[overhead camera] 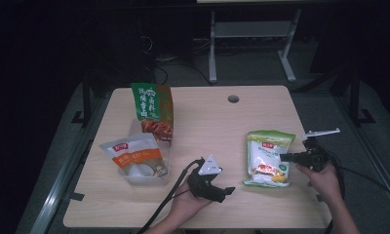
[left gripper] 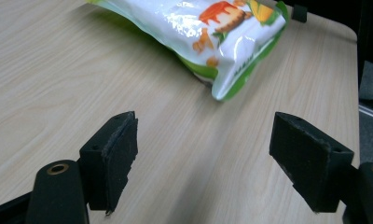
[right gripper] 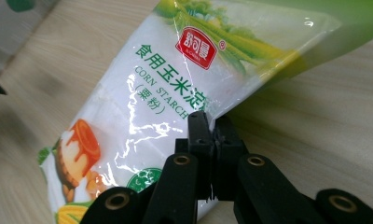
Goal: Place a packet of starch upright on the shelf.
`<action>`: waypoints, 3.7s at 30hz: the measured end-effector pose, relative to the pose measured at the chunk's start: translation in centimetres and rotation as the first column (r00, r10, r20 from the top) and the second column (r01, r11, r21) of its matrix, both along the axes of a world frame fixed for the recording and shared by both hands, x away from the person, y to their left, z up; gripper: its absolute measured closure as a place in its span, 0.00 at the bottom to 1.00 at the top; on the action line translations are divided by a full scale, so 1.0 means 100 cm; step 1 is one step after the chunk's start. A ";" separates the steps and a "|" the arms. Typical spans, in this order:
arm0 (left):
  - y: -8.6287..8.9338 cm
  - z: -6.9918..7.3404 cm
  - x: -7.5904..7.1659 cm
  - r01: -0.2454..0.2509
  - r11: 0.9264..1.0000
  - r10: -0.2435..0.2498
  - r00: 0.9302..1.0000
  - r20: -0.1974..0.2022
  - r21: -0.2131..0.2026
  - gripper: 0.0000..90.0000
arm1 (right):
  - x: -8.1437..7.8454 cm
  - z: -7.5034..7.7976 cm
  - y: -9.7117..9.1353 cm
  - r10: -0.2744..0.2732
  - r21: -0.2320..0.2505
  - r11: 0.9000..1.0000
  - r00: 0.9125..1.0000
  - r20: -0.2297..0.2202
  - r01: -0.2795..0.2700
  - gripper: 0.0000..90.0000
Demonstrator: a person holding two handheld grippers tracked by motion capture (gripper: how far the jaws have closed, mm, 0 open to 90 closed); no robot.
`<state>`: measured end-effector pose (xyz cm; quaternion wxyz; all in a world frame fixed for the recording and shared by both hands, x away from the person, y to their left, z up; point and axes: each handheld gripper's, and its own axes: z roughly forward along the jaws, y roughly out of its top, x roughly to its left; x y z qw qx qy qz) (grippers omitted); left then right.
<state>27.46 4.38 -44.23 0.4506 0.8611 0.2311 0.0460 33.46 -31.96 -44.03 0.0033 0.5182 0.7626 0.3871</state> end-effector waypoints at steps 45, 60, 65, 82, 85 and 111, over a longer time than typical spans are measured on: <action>-0.021 0.034 0.050 -0.033 0.996 0.034 0.999 0.022 -0.080 0.92 | -0.042 0.056 0.058 0.211 0.003 0.974 0.915 0.343 -0.226 0.98; -0.007 0.024 0.043 -0.024 0.999 0.026 0.997 0.067 -0.026 0.93 | -0.025 0.046 0.068 0.265 -0.014 0.962 0.919 0.291 -0.272 0.64; -0.005 0.024 0.043 -0.022 0.999 0.024 0.997 0.068 -0.027 0.93 | -0.018 0.042 0.078 0.316 -0.049 0.948 0.915 0.250 -0.314 0.65; 0.005 0.027 0.032 -0.041 0.999 0.042 0.996 0.083 -0.014 0.72 | -0.023 0.041 0.092 0.344 -0.066 0.939 0.911 0.227 -0.338 0.97; 0.011 0.028 0.028 -0.049 0.999 0.050 0.996 0.069 -0.021 0.65 | -0.026 0.042 0.092 0.338 -0.058 0.941 0.913 0.229 -0.333 0.97; 0.070 0.027 -0.024 -0.034 0.999 0.035 0.993 0.116 -0.011 0.41 | -0.018 0.084 0.124 0.321 -0.079 0.947 0.907 0.273 -0.312 0.98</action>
